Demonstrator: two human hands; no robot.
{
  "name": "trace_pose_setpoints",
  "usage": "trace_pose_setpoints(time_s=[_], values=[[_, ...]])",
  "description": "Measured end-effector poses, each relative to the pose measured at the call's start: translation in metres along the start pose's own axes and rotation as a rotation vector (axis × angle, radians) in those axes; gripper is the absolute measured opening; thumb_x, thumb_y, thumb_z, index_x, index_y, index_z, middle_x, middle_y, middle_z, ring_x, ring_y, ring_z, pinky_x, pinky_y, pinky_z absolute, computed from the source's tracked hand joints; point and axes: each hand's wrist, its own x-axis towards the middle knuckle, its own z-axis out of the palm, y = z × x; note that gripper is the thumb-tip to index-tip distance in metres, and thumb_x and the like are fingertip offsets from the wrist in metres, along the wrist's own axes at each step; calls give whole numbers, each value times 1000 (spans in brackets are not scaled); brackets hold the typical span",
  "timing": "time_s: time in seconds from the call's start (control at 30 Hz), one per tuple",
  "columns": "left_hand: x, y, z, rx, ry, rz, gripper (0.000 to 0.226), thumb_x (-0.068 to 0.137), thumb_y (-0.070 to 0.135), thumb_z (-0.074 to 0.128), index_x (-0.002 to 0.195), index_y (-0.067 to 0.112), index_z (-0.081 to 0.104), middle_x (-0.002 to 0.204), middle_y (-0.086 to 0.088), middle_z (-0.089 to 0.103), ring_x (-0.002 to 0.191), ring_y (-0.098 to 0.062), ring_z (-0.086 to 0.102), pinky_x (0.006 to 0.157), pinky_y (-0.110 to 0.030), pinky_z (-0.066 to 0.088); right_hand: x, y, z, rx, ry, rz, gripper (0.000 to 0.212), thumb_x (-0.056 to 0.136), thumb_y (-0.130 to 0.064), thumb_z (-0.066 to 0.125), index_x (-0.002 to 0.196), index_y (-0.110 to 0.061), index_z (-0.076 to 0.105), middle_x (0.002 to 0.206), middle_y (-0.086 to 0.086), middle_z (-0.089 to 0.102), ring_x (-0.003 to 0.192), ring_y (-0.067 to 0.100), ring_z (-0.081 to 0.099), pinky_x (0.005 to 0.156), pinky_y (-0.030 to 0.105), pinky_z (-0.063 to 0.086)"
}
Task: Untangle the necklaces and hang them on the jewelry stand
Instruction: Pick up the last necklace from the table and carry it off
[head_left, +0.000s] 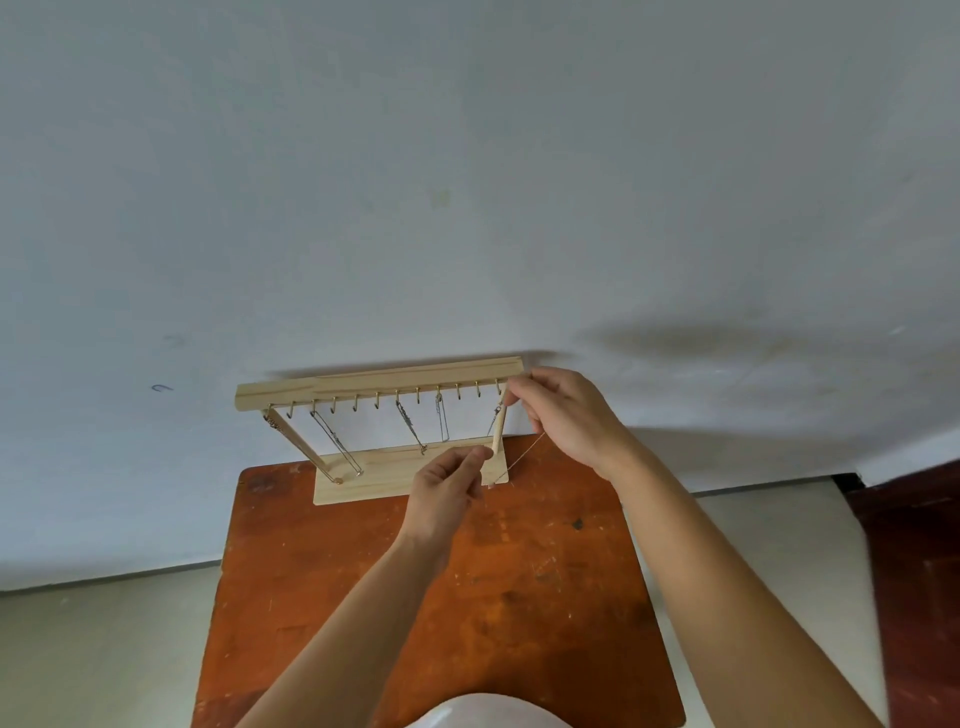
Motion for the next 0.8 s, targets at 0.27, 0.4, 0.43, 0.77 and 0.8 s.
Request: trace_pose_setpoints(time_s=[0.27, 0.4, 0.43, 0.77, 0.8], values=[[12, -1, 3, -95, 102, -53, 17, 94, 30, 64, 93, 20, 77, 68, -2, 55, 70, -17, 48, 70, -34, 39, 28, 4, 6, -146, 14, -67, 28, 103, -29, 46, 91, -21, 70, 86, 7, 65, 73, 14, 57, 77, 40, 51], [16, -3, 4, -86, 124, -62, 16, 93, 30, 65, 95, 18, 77, 68, 0, 57, 69, -15, 50, 68, -31, 41, 27, 12, 6, -133, 30, -66, 27, 104, -31, 45, 94, -22, 68, 84, 1, 64, 74, 15, 57, 77, 38, 51], [17, -4, 3, -80, 126, -61, 16, 93, 30, 66, 95, 18, 77, 69, 0, 58, 70, -15, 51, 68, -31, 41, 25, 17, 6, -116, 49, -66, 26, 104, -31, 46, 94, -21, 68, 79, -2, 62, 74, 18, 58, 75, 37, 50], [22, -8, -2, -87, 138, -39, 17, 92, 32, 66, 100, 20, 75, 81, 0, 68, 83, -15, 62, 73, -32, 46, 9, 72, 28, 200, 150, 22, 16, 99, -32, 61, 103, -19, 70, 90, -8, 73, 83, -2, 69, 78, 16, 54], [23, -7, -2, -86, 146, -31, 17, 92, 32, 67, 101, 20, 75, 84, 0, 70, 85, -15, 64, 75, -32, 48, 9, 76, 31, 232, 146, 45, 15, 98, -34, 61, 102, -22, 70, 93, -7, 74, 87, 0, 69, 81, 18, 55]])
